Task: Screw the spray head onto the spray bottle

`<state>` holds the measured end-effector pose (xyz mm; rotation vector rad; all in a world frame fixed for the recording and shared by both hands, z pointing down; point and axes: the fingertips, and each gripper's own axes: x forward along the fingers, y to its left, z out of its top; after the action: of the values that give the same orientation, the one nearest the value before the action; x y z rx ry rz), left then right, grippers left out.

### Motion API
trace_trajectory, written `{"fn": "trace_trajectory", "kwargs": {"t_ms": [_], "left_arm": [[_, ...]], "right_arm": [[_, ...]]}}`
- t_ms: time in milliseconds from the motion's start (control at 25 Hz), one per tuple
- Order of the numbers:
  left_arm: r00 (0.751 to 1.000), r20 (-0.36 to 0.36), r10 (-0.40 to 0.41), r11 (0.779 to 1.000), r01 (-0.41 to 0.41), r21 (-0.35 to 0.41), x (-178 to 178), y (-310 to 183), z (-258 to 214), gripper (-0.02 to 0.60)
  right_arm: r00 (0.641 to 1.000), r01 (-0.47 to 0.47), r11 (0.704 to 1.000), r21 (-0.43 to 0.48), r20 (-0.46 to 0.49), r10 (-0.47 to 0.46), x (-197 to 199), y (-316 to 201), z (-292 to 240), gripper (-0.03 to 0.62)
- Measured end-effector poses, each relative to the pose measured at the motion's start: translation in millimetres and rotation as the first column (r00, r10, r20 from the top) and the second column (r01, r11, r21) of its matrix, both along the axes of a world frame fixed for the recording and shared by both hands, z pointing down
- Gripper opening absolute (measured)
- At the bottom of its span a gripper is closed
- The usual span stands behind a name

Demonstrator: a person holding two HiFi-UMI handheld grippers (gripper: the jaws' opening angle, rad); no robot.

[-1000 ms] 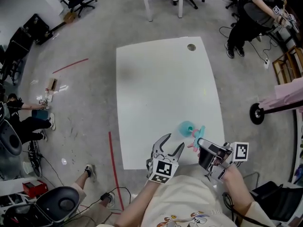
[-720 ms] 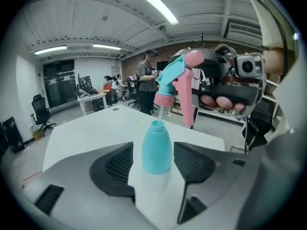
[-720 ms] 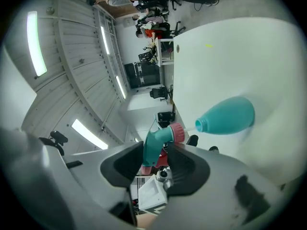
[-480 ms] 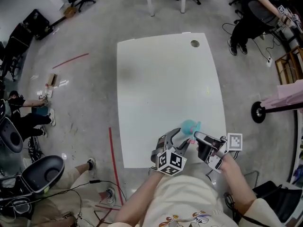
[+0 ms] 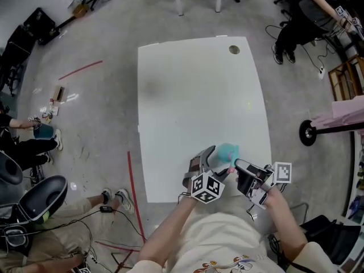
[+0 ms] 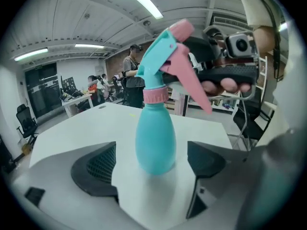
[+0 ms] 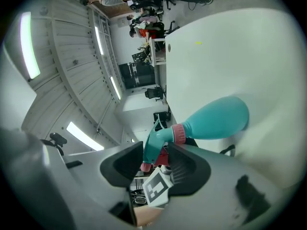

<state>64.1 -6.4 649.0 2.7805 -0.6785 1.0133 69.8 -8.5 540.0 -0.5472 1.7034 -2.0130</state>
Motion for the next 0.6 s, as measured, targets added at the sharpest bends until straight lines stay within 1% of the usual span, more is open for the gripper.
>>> {"fn": "trace_trajectory", "kwargs": {"t_ms": [80, 160, 280, 400, 440, 480, 600], "left_arm": [[0.999, -0.002, 0.034, 0.999, -0.034, -0.007, 11, -2, 11, 0.454], [0.998, 0.016, 0.064, 0.998, -0.064, -0.003, 19, -4, 23, 0.454], [0.998, 0.024, 0.055, 0.998, -0.056, 0.025, 23, -13, 31, 0.453], [0.998, 0.018, 0.065, 0.997, -0.065, 0.050, 29, -18, 32, 0.451], [0.997, 0.013, 0.070, 0.996, -0.071, 0.052, 31, -18, 32, 0.420], [0.997, 0.008, 0.072, 0.996, -0.072, 0.050, 33, -19, 33, 0.410], [0.998, -0.003, 0.063, 0.998, -0.062, 0.031, 36, -20, 34, 0.405]], "right_arm": [[1.000, -0.006, 1.000, -0.011, -0.004, 0.006, -1, 0, 0, 0.160], [1.000, -0.008, 1.000, -0.019, 0.000, 0.008, -1, 1, -2, 0.160], [1.000, -0.008, 1.000, -0.020, -0.004, 0.008, 3, 8, -6, 0.160], [0.999, -0.040, 0.999, -0.025, -0.010, 0.039, 15, 16, -13, 0.160], [0.999, -0.052, 0.998, -0.025, -0.013, 0.051, 19, 19, -15, 0.160], [0.998, -0.063, 0.998, -0.023, -0.014, 0.062, 23, 22, -16, 0.160], [0.996, -0.092, 0.996, -0.015, -0.003, 0.092, 31, 28, -19, 0.160]]}}
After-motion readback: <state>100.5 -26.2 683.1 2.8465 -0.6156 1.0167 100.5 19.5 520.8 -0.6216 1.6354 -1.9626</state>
